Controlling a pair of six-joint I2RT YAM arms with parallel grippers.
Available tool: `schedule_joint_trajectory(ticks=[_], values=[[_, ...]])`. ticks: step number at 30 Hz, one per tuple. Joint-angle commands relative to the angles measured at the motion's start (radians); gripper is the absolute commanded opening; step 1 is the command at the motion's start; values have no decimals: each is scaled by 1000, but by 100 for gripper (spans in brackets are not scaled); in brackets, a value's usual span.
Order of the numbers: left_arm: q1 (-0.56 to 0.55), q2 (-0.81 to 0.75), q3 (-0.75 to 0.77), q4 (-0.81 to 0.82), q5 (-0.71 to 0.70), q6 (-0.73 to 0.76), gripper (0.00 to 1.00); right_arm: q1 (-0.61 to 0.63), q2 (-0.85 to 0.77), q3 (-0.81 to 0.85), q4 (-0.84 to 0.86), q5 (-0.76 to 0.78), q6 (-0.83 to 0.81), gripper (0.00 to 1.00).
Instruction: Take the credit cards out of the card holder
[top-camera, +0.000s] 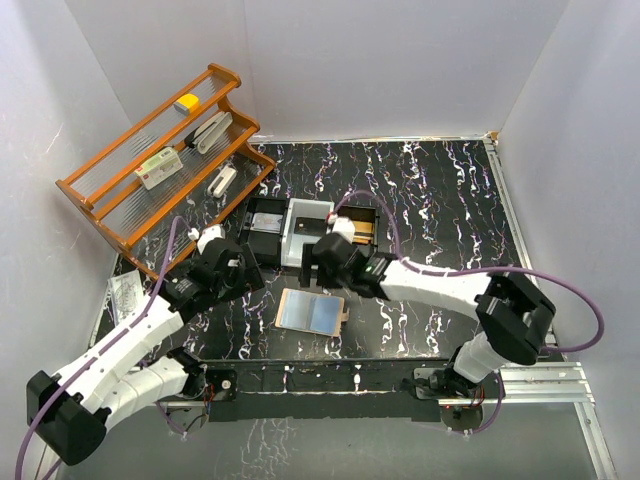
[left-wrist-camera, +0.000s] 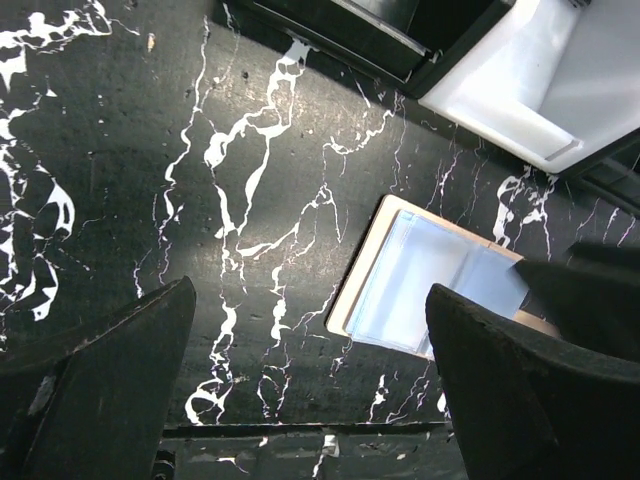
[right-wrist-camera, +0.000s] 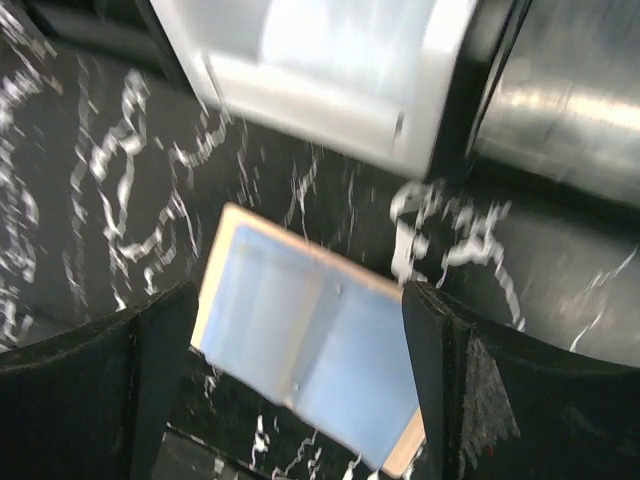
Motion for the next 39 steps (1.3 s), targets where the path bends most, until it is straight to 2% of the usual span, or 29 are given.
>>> schedule_joint_trajectory(ticks=[1, 9, 22, 26, 33, 39], values=[[6, -63, 12, -47, -96, -48, 99, 127, 22, 4, -78, 172, 249, 80], [5, -115, 0, -64, -127, -69, 99, 233, 187, 140, -196, 251, 306, 78], [6, -120, -11, -64, -125, -66, 99, 257, 406, 318, -368, 271, 303, 78], [6, -118, -16, -63, -121, -66, 99, 261, 442, 324, -420, 285, 320, 64], [5, -118, -25, -51, -105, -64, 99, 262, 432, 289, -398, 266, 305, 46], [6, -106, -28, -10, -61, -32, 99, 255, 355, 217, -257, 200, 264, 45]])
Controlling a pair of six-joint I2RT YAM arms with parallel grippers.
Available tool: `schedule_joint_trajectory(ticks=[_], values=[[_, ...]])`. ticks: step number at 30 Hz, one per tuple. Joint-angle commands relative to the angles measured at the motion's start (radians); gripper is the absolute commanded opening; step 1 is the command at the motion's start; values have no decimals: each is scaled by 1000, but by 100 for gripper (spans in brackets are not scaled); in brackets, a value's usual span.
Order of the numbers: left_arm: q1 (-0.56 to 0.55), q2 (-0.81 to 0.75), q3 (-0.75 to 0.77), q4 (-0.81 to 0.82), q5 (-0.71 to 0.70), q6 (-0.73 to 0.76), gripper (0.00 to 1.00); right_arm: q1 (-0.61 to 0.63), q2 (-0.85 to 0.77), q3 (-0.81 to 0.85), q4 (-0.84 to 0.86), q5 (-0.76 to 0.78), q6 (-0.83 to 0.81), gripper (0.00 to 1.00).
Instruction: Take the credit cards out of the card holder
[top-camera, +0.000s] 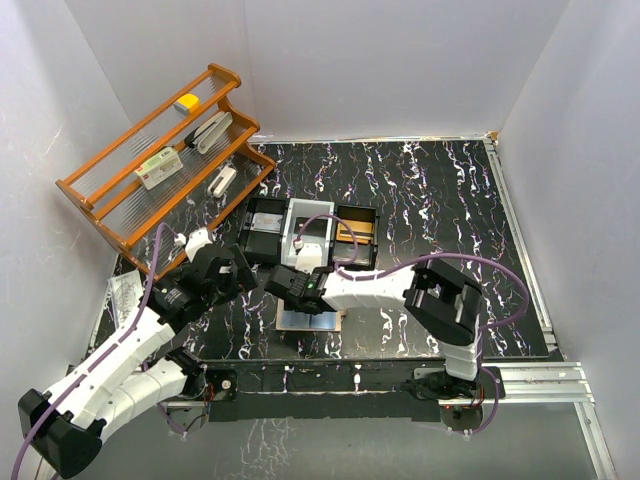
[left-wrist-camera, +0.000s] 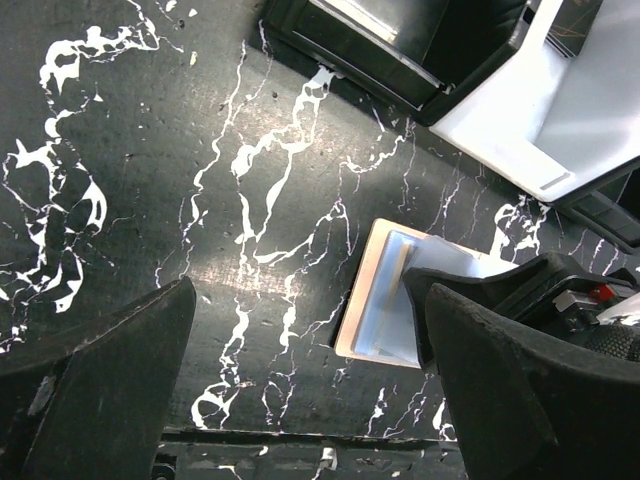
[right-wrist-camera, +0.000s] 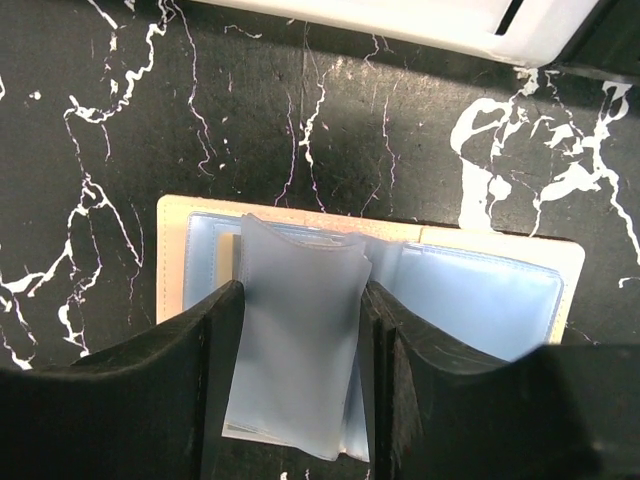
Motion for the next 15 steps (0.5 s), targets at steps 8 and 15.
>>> schedule_joint_trajectory(ticks=[8, 15], values=[[6, 48, -50, 153, 198, 90, 96, -81, -195, -314, 426, -291, -27, 36], [6, 123, -127, 346, 472, 152, 85, -133, -243, -433, 548, -376, -2, 27]])
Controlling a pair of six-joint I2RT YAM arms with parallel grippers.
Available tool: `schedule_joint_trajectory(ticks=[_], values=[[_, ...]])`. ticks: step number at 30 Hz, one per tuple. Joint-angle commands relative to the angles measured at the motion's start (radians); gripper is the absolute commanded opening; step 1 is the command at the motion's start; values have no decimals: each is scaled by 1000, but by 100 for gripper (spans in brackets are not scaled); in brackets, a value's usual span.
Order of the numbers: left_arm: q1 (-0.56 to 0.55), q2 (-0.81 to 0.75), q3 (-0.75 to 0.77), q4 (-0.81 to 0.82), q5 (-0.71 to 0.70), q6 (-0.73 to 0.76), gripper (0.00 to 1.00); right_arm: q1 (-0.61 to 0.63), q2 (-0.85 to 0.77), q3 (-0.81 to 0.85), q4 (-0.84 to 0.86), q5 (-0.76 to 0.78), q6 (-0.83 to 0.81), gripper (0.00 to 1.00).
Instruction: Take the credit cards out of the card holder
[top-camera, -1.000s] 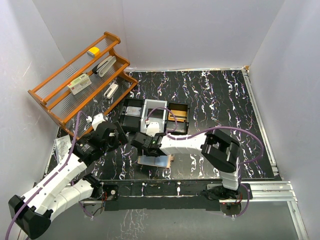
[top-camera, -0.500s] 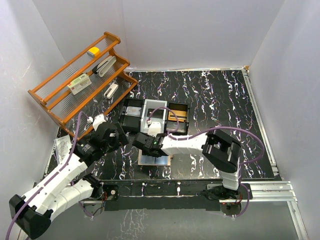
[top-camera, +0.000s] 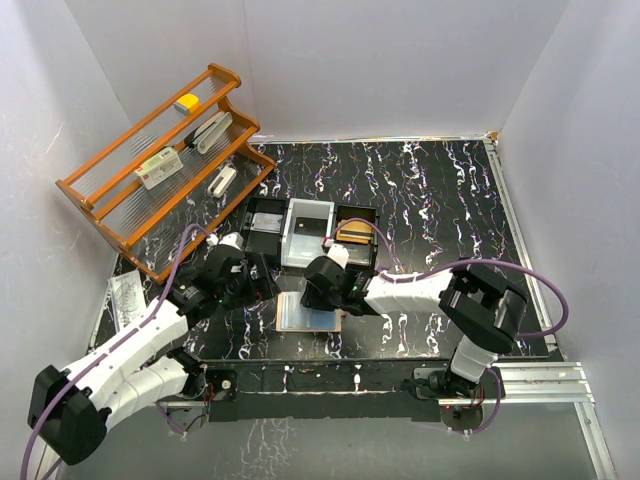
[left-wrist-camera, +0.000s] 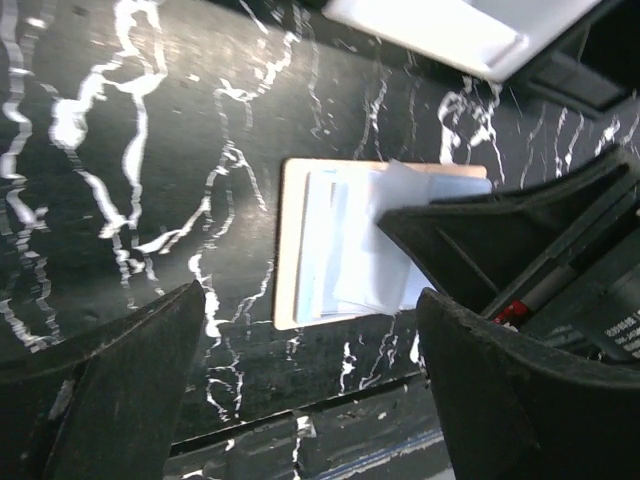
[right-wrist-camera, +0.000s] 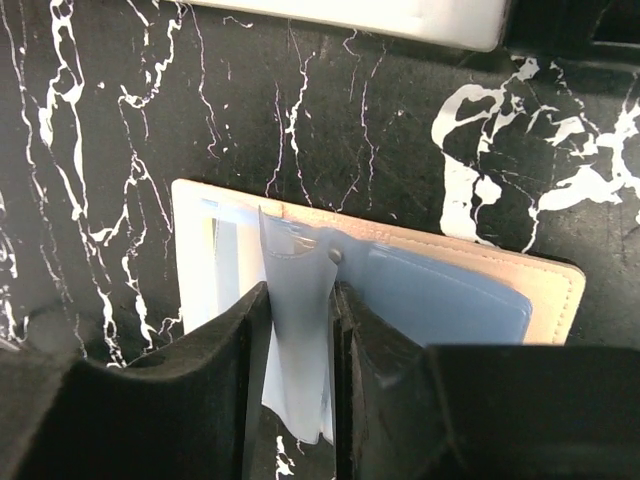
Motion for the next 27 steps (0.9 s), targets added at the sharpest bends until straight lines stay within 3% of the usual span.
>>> schedule_joint_trajectory(ticks=[1, 5, 10, 14, 23, 27], values=[[6, 67, -37, 156, 221, 59, 80, -11, -9, -34, 73, -101, 23, 28], [6, 94, -26, 105, 168, 26, 66, -9, 23, 35, -34, -77, -12, 37], [6, -4, -17, -8, -19, -50, 72, 8, 76, 169, -174, -23, -71, 56], [6, -65, -9, -81, -113, -76, 73, 38, 155, 294, -298, 44, -100, 63], [6, -131, 9, -153, -206, -111, 76, 118, 347, 510, -563, 236, -103, 67], [5, -152, 8, -163, -224, -115, 76, 137, 391, 548, -613, 279, -93, 60]])
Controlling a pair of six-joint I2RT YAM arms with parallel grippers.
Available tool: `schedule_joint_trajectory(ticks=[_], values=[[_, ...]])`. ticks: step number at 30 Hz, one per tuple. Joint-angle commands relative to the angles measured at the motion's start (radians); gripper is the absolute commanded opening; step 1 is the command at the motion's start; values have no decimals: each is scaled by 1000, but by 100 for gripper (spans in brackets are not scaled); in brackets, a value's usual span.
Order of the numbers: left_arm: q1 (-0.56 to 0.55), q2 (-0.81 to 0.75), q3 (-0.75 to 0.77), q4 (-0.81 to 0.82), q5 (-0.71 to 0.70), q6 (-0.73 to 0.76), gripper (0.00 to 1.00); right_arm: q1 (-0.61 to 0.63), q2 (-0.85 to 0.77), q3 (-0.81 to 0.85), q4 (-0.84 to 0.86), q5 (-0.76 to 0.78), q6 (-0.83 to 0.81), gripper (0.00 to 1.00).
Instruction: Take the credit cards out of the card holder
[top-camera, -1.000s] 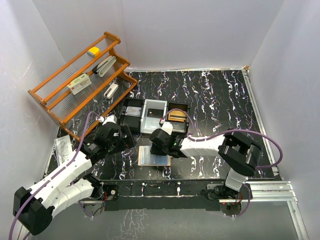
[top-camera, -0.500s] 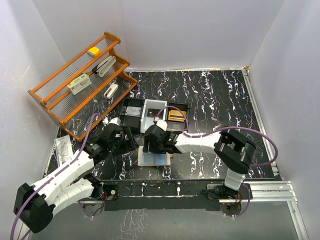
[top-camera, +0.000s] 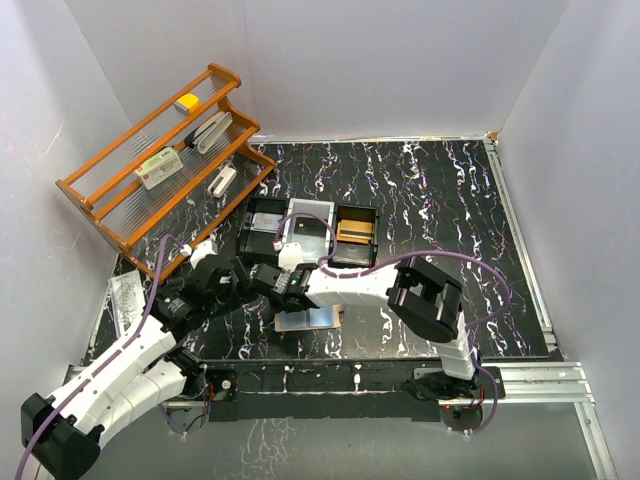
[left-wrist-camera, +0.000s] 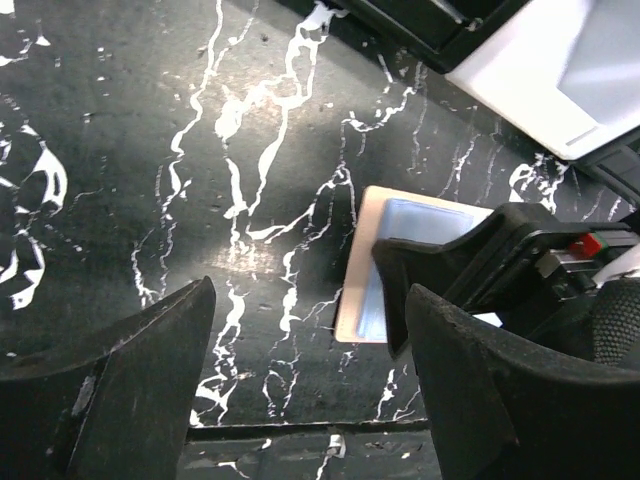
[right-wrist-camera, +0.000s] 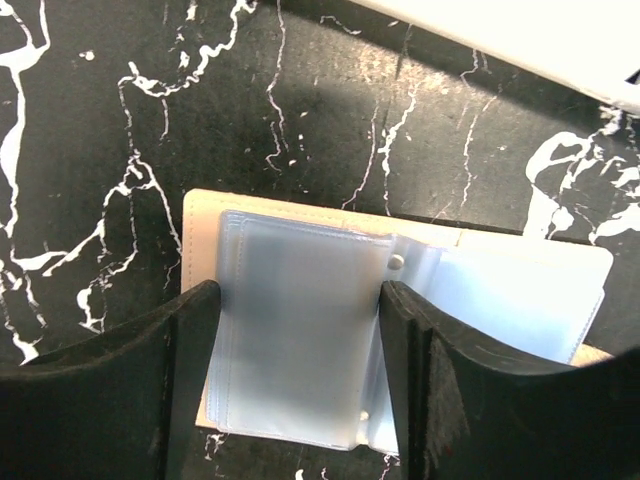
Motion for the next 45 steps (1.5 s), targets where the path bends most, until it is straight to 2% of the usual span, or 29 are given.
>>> schedule_joint_trajectory(ticks=[1, 4, 6, 11, 16, 23, 33, 41, 45], values=[[6, -31, 34, -46, -63, -18, 76, 15, 78, 21, -101, 72, 22, 58], [6, -35, 30, -50, -60, -18, 76, 16, 77, 16, -90, 57, 22, 47], [6, -35, 27, -49, -54, -17, 76, 14, 57, -3, -50, 29, 16, 45], [6, -30, 17, -7, -5, 9, 76, -25, -62, -144, 167, -136, 8, 37], [6, -6, -4, 84, 85, 47, 76, -88, -162, -320, 407, -317, 40, 36], [6, 78, -64, 259, 306, 97, 75, -153, -211, -460, 566, -439, 78, 36], [6, 257, -188, 609, 628, 72, 65, -167, -207, -496, 604, -470, 88, 36], [6, 330, -239, 788, 689, 39, 50, -169, -210, -500, 608, -473, 90, 36], [6, 331, -226, 803, 684, 51, 49, -171, -223, -501, 617, -485, 90, 38]])
